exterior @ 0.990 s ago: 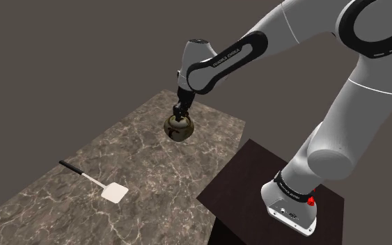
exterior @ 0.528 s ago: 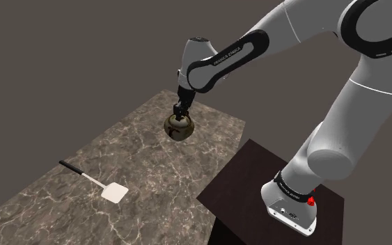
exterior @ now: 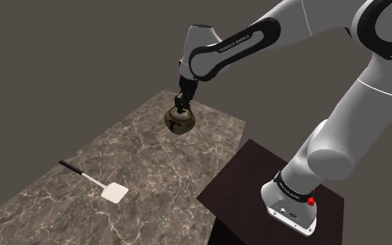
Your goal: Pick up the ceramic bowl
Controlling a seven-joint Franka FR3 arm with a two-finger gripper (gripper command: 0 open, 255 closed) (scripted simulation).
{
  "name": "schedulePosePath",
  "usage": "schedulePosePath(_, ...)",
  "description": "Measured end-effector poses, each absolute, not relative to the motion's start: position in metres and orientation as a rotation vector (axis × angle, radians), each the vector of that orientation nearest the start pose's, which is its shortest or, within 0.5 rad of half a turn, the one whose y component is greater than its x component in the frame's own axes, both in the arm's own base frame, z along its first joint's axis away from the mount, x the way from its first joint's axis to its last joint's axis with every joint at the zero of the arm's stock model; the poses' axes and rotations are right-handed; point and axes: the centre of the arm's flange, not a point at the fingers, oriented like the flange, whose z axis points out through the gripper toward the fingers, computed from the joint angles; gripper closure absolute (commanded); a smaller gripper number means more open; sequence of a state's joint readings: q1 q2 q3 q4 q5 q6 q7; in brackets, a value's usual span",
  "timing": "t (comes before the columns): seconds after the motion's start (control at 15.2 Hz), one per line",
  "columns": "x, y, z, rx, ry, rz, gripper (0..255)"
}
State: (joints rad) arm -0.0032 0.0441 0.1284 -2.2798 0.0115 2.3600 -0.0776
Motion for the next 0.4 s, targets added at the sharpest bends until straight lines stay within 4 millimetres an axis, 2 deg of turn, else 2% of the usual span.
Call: schedulePosePath(0.4,0.522,0.065,0.368,-3.111,-0.303,-0.056,255)
